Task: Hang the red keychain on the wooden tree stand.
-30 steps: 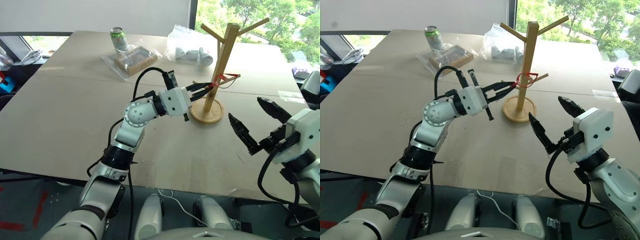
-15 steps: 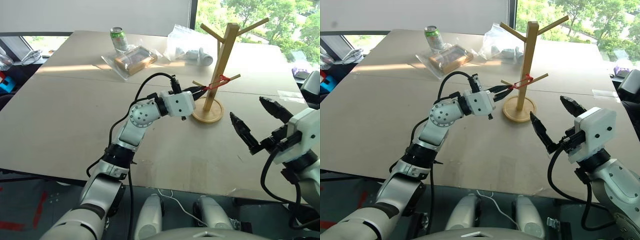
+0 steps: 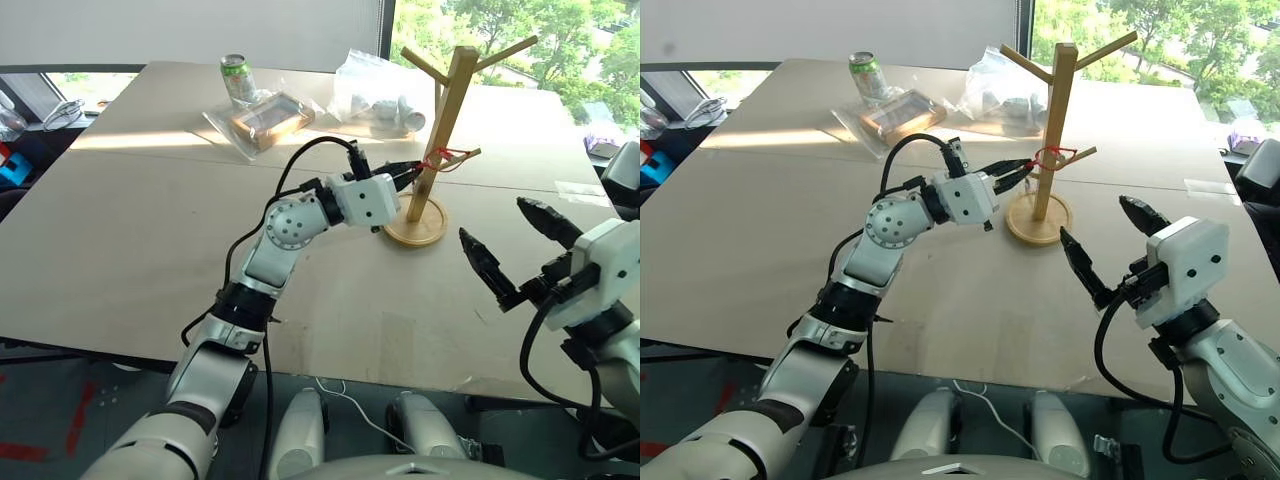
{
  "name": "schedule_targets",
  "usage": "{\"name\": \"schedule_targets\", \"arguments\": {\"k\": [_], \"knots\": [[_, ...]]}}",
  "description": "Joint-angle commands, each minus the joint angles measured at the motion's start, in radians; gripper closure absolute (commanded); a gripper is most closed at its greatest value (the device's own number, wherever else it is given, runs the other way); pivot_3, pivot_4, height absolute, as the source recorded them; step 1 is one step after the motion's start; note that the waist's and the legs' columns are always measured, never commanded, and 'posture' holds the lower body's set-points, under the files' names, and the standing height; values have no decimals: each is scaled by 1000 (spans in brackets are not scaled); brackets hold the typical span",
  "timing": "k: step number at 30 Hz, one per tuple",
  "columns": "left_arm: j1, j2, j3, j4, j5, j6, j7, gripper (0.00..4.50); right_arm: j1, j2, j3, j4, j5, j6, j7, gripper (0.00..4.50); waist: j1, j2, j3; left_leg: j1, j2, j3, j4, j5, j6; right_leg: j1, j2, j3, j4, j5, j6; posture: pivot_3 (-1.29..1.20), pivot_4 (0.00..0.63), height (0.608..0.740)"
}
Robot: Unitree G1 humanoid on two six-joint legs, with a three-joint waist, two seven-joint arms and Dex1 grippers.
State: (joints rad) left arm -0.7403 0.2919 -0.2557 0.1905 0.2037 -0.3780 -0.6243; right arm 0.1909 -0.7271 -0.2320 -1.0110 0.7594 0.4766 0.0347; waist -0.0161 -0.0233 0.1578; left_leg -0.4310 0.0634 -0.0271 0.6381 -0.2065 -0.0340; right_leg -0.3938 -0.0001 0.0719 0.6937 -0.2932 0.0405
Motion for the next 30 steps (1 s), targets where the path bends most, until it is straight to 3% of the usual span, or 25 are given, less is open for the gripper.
{"name": "schedule_targets", "arguments": {"k": [1,5,6,7,11,15,19,22,25,30], "knots": [[-28,-6,-6,-14,-2,-17,14,4380,-7,4,-18,-36,11,-1,-9,0,1,0,0,0,0,0,0,0,0,0,0,0,0,0,0,0,150,740],[-25,-3,-12,-7,8,-11,9,4380,-12,10,-17,-36,7,10,-13,0,1,0,0,0,0,0,0,0,0,0,0,0,0,0,0,0,150,740],[-23,-2,-11,-7,4,-9,6,3777,-13,12,-19,-36,7,14,-13,0,1,0,0,0,0,0,0,0,0,0,0,0,0,0,0,0,150,740],[-21,-1,-11,-6,1,-8,3,3595,-14,13,-21,-36,7,17,-13,0,1,0,0,0,0,0,0,0,0,0,0,0,0,0,0,0,150,740],[-9,14,-6,-22,-11,5,-3,1872,-9,17,-29,-36,8,24,-6,0,1,0,0,0,0,0,0,0,0,0,0,0,0,0,0,0,150,740],[75,97,45,-99,-105,90,-82,19,-29,16,-37,-11,14,46,24,0,-5,0,0,1,0,0,0,0,0,0,0,0,1,0,0,0,150,740],[163,191,127,-242,-316,399,-209,19,-81,-24,-70,73,60,94,91,0,-20,0,0,1,0,-1,0,0,0,0,0,0,2,0,0,0,150,740],[198,314,231,-372,-559,802,-294,19,-97,-107,-104,155,109,143,218,0,-21,0,0,0,0,-1,1,0,0,0,0,-1,2,0,0,0,150,740],[200,447,335,-413,-719,1069,-344,19,-147,-175,-150,257,197,195,319,0,-23,0,0,0,0,-2,0,0,0,0,0,-2,1,0,0,0,150,740],[179,534,450,-342,-811,1186,-355,19,-259,-238,-169,395,265,263,413,0,-23,1,1,1,0,-2,1,0,0,1,0,-3,1,0,0,0,150,740]]}}
